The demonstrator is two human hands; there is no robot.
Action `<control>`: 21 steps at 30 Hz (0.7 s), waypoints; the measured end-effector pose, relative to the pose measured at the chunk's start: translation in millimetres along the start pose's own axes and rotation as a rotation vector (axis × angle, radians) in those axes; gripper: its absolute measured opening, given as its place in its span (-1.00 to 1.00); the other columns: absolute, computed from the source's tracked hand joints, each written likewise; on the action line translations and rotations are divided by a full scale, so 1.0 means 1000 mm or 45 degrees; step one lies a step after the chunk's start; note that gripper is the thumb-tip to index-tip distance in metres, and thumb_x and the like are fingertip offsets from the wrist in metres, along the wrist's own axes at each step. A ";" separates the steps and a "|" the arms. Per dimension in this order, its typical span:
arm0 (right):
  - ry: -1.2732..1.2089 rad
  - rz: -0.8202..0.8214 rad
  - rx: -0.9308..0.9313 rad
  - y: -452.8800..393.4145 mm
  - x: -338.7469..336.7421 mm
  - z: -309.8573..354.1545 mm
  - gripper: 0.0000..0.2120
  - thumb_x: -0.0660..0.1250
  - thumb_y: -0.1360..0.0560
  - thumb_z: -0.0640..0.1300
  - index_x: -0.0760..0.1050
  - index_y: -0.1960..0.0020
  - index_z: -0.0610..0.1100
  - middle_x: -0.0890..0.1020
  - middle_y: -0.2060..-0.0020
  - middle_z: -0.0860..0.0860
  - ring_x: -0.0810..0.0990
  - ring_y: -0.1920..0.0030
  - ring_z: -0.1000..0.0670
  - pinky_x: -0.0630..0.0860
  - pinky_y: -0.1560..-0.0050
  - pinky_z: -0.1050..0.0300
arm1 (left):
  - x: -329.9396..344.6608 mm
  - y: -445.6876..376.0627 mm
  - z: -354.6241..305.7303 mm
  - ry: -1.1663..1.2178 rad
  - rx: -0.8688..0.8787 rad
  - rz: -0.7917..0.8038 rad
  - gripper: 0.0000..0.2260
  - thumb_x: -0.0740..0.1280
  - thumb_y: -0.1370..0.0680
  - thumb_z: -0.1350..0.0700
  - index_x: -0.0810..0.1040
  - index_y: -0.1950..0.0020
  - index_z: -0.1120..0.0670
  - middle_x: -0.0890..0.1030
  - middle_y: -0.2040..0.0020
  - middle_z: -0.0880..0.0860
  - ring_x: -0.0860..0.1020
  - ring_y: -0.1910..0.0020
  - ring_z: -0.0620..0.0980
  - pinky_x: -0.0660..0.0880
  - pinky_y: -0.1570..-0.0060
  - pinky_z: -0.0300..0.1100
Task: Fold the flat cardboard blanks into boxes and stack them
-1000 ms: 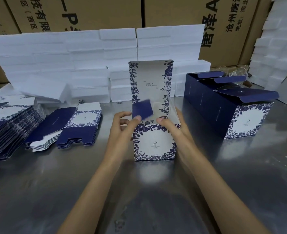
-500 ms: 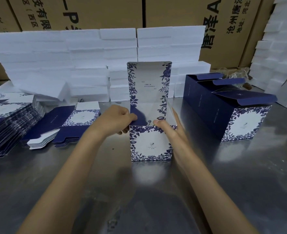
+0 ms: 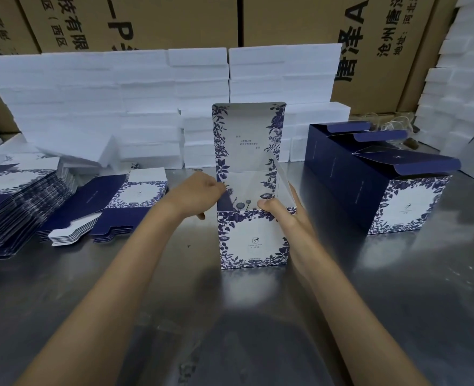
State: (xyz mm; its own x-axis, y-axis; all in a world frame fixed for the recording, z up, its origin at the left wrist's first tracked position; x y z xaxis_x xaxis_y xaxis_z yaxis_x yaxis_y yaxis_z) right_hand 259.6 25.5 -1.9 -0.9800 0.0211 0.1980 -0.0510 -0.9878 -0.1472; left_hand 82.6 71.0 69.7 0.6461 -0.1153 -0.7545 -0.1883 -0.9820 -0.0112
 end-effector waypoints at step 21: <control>-0.117 -0.078 0.095 -0.004 -0.017 0.027 -0.19 0.39 -0.27 0.47 0.51 -0.37 0.02 0.62 -0.28 0.12 0.59 -0.27 0.10 0.46 -0.38 -0.06 | 0.041 0.023 0.025 1.278 0.071 -0.289 -0.60 0.50 -0.43 0.04 0.50 -0.22 -0.02 0.57 -0.26 -0.01 0.61 -0.14 -0.07 0.44 -0.09 -0.08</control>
State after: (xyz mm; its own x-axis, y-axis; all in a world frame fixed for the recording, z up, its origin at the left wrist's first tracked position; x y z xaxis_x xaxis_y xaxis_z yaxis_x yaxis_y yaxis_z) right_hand 281.4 25.0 21.5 -0.9535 0.0710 0.2929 -0.0925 -0.9939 -0.0601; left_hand 86.0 47.3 22.1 0.9861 -0.0248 0.1644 -0.0024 -0.9909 -0.1349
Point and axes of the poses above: each hand's wrist, its own y-axis away from the middle knuckle, its own x-axis out of the palm, z = x × y, the point moved 5 cm from there along -y, towards the middle knuckle
